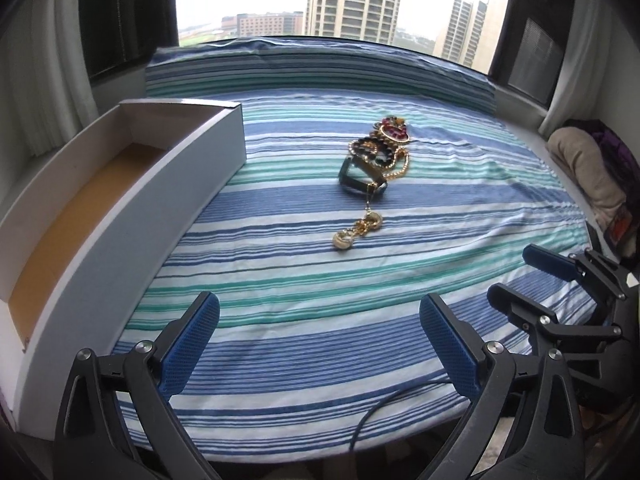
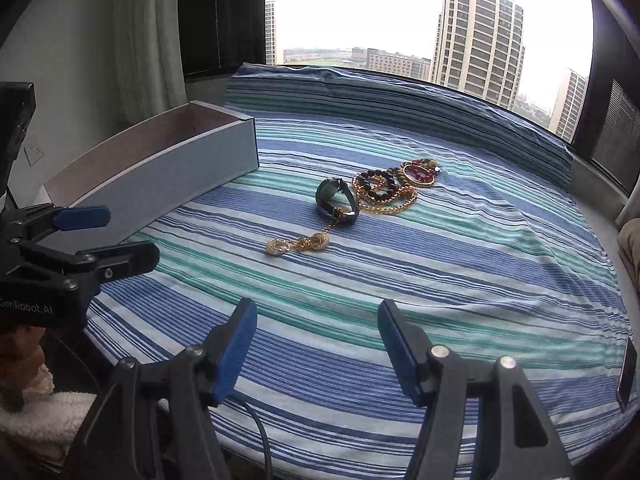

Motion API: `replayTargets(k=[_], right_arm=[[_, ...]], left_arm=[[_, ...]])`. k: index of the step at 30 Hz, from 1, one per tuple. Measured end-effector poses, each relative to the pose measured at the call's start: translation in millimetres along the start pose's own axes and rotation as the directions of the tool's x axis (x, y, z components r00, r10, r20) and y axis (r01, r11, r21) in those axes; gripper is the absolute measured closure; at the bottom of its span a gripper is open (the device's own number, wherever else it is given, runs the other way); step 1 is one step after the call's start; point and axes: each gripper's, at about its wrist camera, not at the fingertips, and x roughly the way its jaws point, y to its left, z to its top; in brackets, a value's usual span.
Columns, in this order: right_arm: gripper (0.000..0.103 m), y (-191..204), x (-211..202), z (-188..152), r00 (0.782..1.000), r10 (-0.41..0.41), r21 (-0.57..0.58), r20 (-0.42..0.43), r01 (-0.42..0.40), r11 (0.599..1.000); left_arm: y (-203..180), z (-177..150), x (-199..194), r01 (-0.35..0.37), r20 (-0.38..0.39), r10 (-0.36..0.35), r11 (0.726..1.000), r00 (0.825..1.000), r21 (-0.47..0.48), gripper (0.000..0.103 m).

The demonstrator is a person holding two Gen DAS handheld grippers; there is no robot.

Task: Organize jewelry
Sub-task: 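Release both items in the box and withdraw both tools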

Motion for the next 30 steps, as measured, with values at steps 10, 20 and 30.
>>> replayTargets(k=[10,20,30], right_arm=[[0.039,-3.9,-1.9,0.2,1.000,-0.012,0.021,-0.003,0.013,1.000],[0.039,-7.4,5.1,-0.8,1.000,-0.005,0.036,-0.022,0.006,0.999],[0.039,-17.7,12.3,-3.0,0.999,0.007,0.071,-0.036,-0.004,0.997]], left_arm=[[-2.6,-0.3,6.2,-0.011,-0.011,0.011,1.000,1.000,0.016,0.003],[-1.3,-3.0,22.0,0.015,-0.059,-0.014,1.000,0.998,0.010,0.003],[-7.9,5.0,48.3,0.082,-0.109,-0.076,0.996,0.991,0.046,0.003]])
